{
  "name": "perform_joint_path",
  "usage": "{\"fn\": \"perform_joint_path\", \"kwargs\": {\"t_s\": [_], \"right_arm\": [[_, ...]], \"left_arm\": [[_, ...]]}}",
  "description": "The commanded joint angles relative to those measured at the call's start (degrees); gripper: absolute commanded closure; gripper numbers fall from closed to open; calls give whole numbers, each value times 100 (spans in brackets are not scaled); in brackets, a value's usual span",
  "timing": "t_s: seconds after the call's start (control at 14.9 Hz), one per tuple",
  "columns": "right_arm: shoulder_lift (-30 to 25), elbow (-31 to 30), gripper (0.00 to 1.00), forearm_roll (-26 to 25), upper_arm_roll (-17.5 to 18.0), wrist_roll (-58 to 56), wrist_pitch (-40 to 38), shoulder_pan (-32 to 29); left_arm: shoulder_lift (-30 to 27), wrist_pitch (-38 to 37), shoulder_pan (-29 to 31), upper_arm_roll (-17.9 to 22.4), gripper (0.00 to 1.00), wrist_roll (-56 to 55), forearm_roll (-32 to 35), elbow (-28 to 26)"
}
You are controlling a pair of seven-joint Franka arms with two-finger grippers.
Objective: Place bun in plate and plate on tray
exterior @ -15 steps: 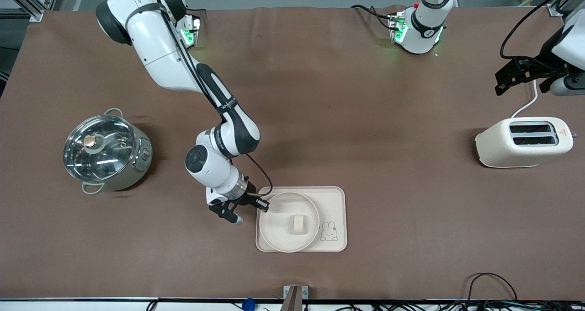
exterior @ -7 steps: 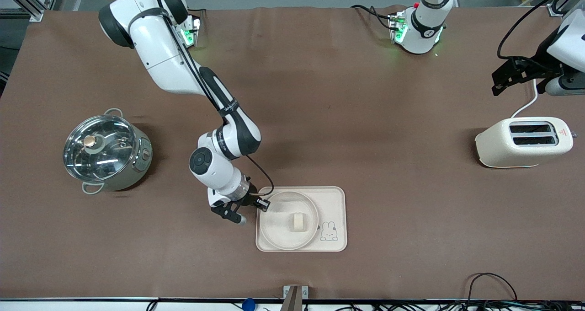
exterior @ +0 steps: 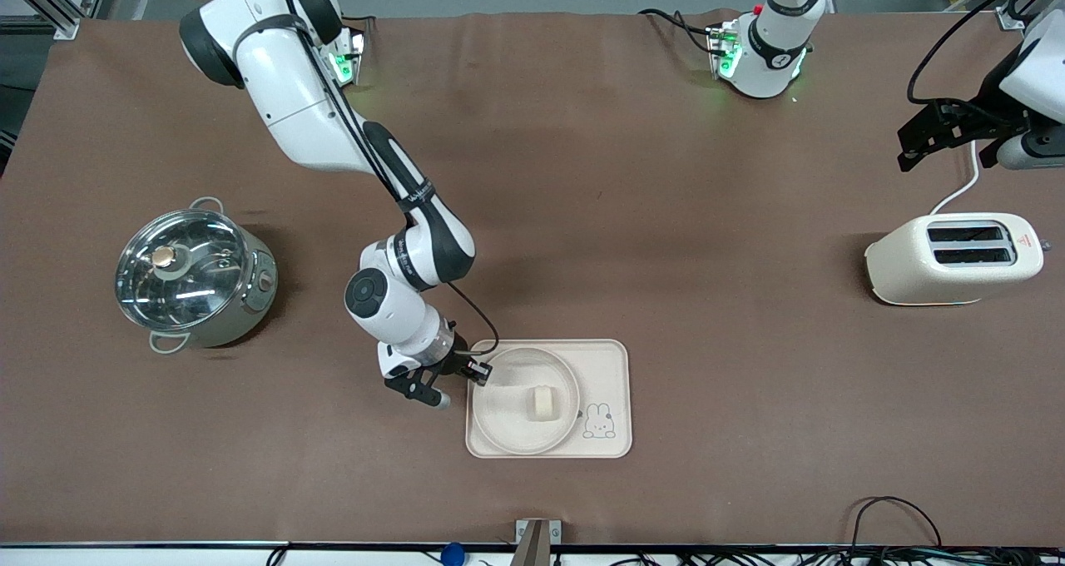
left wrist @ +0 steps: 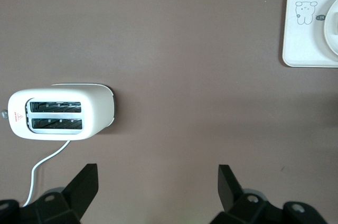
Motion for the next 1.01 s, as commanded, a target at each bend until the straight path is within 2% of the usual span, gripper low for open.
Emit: {"fn": "perform_joint_path", "kwargs": {"t_s": [0.0,0.13,0.2,0.34,0.4,0.67,0.81,0.94], "right_arm": [[57,100,32,-7,61,-63,-59,-111],[-4,91,28,2,70,-45,-146,-181],[-101,91,23,2,70,-19,-364,-190],[-347,74,5,2,61,138,-830,-260],[-548,-74,0,-7,61,148,-963,-287],[-1216,-611,0,-77,27,130,-1087,-532],[-1637,-682,0,-95,-236,104,-1576,-603],[-2155,-682,0,-418,-632,-70,-2358,-603]], "left_arm": [[-132,28,31,7,0,90,-108,-79],[-97,28,22,7,0,90,-100,-70],[-88,28,22,16,0,90,-100,-70],[-88,46,13,7,0,90,-100,-62],[-88,46,13,7,0,90,-100,-62],[-88,37,4,7,0,99,-100,-62],[-88,28,-5,7,0,99,-91,-53],[-97,19,-5,7,0,99,-91,-53]]}}
